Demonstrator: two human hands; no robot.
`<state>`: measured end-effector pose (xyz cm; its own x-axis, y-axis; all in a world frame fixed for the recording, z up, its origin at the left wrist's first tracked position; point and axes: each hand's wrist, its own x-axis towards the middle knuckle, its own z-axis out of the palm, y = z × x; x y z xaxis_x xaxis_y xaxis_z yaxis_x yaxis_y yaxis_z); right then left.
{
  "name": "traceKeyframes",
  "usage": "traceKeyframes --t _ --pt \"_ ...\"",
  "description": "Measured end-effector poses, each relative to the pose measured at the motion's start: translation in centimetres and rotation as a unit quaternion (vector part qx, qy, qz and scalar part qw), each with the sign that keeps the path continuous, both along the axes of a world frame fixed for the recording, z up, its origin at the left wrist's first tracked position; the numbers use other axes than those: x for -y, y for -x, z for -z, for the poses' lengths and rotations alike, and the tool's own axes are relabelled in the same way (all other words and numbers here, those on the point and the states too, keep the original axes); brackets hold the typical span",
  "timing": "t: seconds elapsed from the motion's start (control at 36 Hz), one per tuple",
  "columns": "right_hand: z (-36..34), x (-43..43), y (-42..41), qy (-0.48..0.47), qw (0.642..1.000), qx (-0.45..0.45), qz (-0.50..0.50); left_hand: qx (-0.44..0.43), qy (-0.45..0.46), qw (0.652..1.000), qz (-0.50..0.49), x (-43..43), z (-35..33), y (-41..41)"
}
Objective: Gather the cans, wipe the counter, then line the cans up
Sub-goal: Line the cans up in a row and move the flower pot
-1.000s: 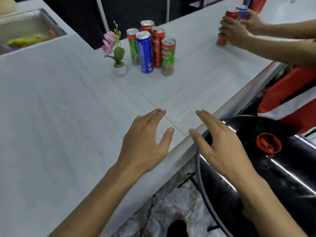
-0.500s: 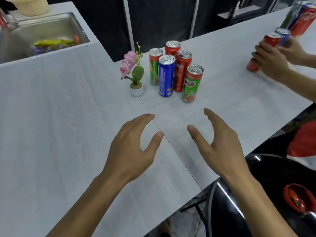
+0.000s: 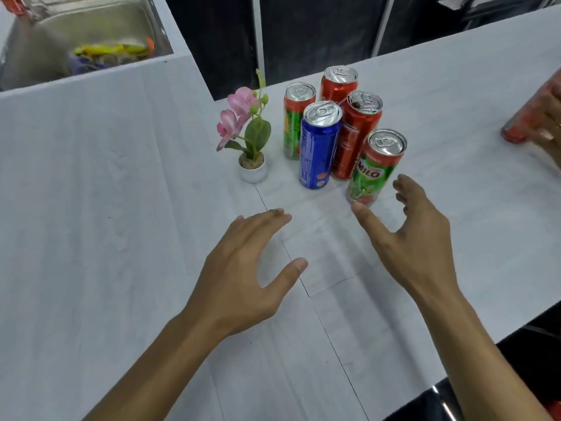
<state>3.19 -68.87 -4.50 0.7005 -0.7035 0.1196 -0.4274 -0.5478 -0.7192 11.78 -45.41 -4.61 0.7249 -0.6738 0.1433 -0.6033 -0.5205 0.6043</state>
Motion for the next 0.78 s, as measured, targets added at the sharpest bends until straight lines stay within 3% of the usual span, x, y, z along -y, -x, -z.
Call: traceKeyframes --t 0.78 --pt "2.5 3.7 -4.9 -0.034 0.994 0.106 -0.003 0.02 0.009 0.999 0.041 1.7 3.2 -1.8"
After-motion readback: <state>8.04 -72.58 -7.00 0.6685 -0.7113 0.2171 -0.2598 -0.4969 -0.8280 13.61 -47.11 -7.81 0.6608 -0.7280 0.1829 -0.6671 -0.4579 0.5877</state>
